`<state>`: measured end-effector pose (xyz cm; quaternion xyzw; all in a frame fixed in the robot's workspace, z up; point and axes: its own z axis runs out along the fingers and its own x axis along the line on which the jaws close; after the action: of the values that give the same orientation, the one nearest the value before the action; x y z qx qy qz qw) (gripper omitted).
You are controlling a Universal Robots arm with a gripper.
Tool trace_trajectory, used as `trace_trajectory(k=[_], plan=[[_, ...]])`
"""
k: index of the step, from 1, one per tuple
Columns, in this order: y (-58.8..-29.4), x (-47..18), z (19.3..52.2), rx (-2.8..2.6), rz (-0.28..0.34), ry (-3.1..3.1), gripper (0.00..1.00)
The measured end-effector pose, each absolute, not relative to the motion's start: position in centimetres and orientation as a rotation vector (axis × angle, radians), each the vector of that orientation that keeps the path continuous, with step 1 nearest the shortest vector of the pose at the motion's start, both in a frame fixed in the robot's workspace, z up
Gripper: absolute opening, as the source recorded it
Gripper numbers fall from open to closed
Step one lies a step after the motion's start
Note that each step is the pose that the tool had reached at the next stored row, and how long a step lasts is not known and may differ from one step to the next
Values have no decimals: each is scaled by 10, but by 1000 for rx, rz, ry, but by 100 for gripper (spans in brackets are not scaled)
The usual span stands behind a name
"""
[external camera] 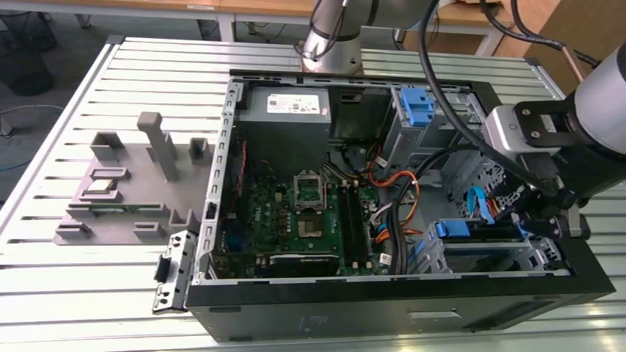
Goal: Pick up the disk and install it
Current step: 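Insert the second disk wire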
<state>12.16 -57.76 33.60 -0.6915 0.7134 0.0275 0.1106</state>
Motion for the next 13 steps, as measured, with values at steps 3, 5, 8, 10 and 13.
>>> trace_trajectory(k=[3,5,8,10,13], plan=[[-578,122,343,-2032,82,2096,37],[-578,122,348,-2032,82,2096,37],[-578,122,357,-2032,82,2097,37],[-578,122,361,-2032,82,2097,37],[-578,122,361,-2033,81,2097,37]])
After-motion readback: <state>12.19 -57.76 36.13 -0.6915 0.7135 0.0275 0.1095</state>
